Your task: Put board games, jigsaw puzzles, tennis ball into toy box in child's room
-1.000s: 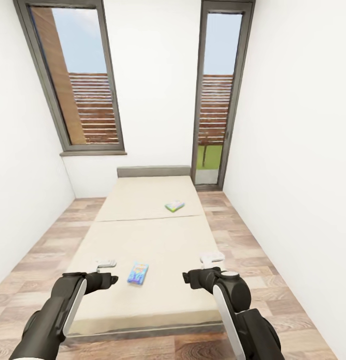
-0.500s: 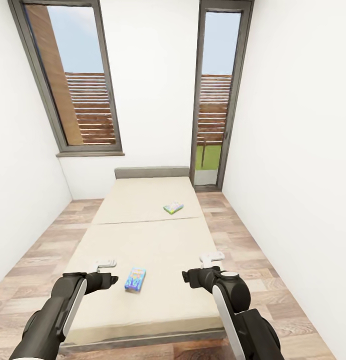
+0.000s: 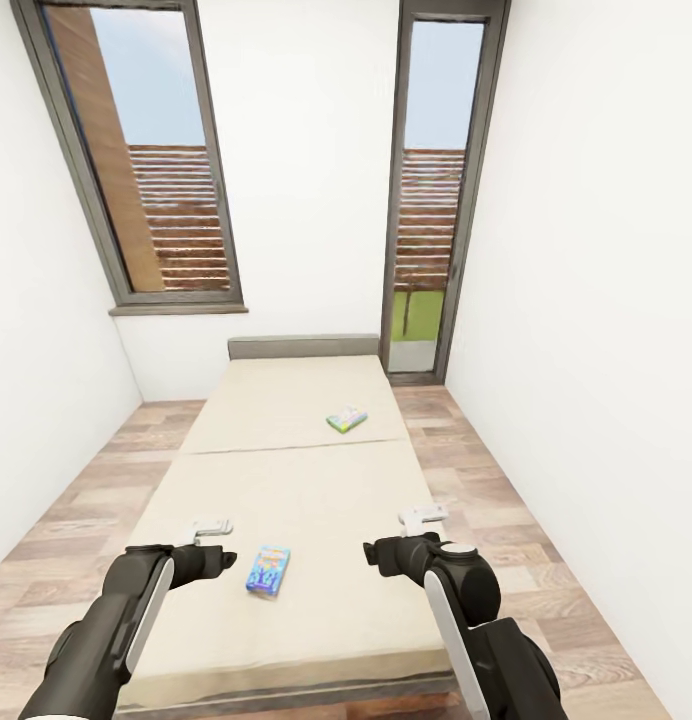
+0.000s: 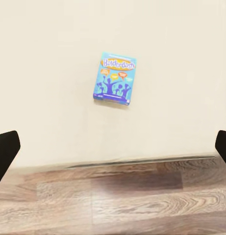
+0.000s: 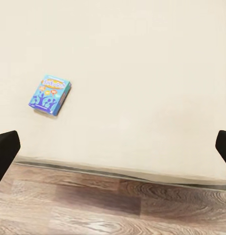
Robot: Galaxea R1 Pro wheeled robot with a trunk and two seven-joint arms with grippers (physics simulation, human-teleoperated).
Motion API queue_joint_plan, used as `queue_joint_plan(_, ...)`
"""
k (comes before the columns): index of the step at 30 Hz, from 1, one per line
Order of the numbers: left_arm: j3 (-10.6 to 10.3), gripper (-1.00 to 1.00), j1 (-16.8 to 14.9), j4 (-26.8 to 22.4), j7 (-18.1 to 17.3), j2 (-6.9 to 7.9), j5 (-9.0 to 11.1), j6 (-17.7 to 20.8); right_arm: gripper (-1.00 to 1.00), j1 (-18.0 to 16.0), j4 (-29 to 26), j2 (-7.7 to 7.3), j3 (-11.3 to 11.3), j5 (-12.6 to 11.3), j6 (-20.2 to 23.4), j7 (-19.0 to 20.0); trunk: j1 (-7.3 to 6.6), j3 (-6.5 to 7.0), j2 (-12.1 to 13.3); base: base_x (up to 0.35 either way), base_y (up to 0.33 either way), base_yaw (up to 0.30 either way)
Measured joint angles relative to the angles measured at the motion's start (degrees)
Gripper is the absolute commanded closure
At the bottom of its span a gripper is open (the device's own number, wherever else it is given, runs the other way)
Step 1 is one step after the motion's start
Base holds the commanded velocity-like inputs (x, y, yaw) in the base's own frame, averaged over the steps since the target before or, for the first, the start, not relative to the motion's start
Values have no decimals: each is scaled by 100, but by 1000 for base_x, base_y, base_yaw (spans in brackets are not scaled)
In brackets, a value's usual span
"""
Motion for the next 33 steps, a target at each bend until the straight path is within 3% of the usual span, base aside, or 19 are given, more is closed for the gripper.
queue_joint_plan(12, -2, -100, 0, 0, 1, -3, -3, 0, -100, 0, 17, 0, 4, 1, 0, -10, 0, 0, 0, 55, 0, 0)
queue_joint_plan(33, 0, -100, 0, 14, 6, -4, -7, -1, -100, 0, 17, 0, 7, -1, 0, -11, 0, 0, 0, 113, -90, 0)
